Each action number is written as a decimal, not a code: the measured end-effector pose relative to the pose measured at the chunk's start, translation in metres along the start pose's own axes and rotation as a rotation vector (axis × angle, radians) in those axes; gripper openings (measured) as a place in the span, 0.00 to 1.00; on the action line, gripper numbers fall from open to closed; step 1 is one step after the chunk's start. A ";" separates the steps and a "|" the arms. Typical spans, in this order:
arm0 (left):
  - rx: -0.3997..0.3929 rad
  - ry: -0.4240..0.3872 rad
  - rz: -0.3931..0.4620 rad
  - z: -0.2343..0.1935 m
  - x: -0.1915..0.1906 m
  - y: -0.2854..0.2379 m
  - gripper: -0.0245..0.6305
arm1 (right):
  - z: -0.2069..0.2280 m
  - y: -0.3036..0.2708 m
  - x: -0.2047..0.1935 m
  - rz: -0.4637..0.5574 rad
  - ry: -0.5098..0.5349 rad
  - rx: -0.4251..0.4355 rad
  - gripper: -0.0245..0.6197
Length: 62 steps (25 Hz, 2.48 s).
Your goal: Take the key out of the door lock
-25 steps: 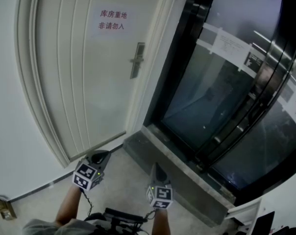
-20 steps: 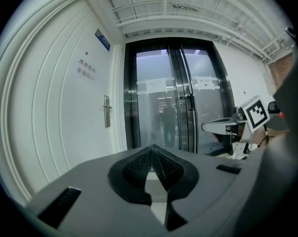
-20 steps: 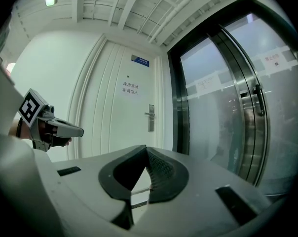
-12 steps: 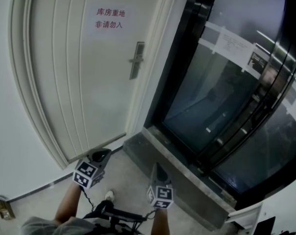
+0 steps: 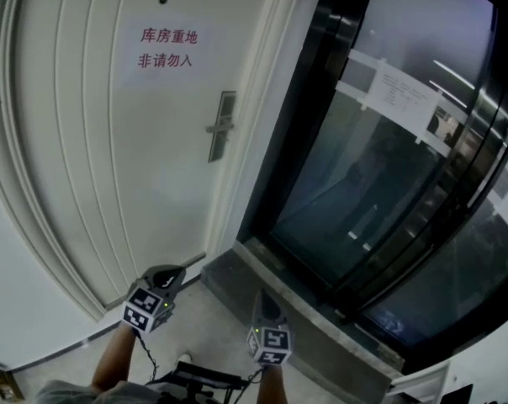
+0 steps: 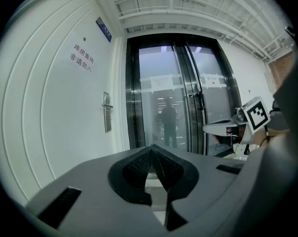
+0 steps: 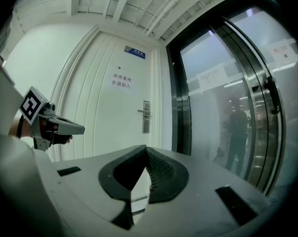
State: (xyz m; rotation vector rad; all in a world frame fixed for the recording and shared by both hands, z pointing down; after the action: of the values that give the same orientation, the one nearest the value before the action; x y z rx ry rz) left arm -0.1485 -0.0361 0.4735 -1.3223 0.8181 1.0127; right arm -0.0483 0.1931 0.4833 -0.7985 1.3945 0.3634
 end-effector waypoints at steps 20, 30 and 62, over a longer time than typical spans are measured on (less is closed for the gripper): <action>0.025 0.005 0.032 -0.137 0.051 -0.124 0.04 | 0.023 -0.181 0.070 0.021 0.032 0.018 0.05; 0.069 0.009 0.026 -0.166 0.065 -0.176 0.04 | 0.050 -0.251 0.083 0.038 0.028 0.064 0.05; 0.454 0.203 -0.008 -0.274 0.106 -0.297 0.04 | 0.091 -0.501 0.180 0.074 0.321 0.419 0.05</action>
State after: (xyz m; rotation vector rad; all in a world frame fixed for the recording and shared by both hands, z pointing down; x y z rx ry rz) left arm 0.1862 -0.2860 0.4601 -1.0426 1.1204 0.6396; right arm 0.3813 -0.1323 0.4498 -0.4711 1.7294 -0.0097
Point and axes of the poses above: the fingertips, and each gripper's own axes: y backward along the fingers, z to its right, x out of its top, the point moved 6 cm from there along y, backward along the fingers, and after that the axes turned 13 degrees about -z, right-handed, at the moved point
